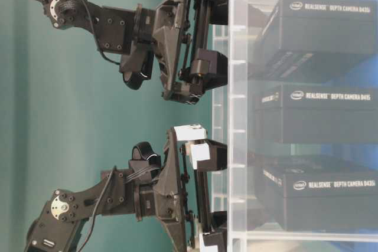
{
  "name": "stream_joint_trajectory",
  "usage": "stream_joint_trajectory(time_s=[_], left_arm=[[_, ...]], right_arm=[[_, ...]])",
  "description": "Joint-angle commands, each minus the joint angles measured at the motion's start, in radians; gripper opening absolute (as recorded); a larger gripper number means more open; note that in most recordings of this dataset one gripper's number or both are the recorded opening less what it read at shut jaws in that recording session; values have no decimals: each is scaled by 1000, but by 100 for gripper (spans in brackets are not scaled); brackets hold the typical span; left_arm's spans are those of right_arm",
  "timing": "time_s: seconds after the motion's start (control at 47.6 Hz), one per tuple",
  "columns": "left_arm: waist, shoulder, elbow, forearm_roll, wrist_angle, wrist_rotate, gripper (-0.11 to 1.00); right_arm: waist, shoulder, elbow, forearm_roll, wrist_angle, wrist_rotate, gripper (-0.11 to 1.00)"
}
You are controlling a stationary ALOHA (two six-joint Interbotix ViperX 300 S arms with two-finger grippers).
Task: Take the box out of the case with both arms.
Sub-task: 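Descend into the bin and close each gripper on its black box pair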
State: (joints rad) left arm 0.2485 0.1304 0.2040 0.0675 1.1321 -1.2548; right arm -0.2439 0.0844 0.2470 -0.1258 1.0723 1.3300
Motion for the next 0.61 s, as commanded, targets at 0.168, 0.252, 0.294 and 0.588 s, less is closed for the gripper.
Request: stream_joint_trajectory(time_s=[0.168, 0.252, 0.294, 0.588], left_arm=[[-11, -26, 15, -2, 28, 0, 63], [-12, -26, 14, -2, 26, 0, 63], [-12, -26, 14, -2, 26, -2, 63], [-15, -26, 12, -2, 26, -11, 63]], right_arm=[[2, -17, 0, -5, 15, -5, 65], [2, -17, -3, -5, 15, -5, 65], [2, -17, -5, -5, 15, -5, 65], [5, -17, -6, -11, 12, 40, 65]])
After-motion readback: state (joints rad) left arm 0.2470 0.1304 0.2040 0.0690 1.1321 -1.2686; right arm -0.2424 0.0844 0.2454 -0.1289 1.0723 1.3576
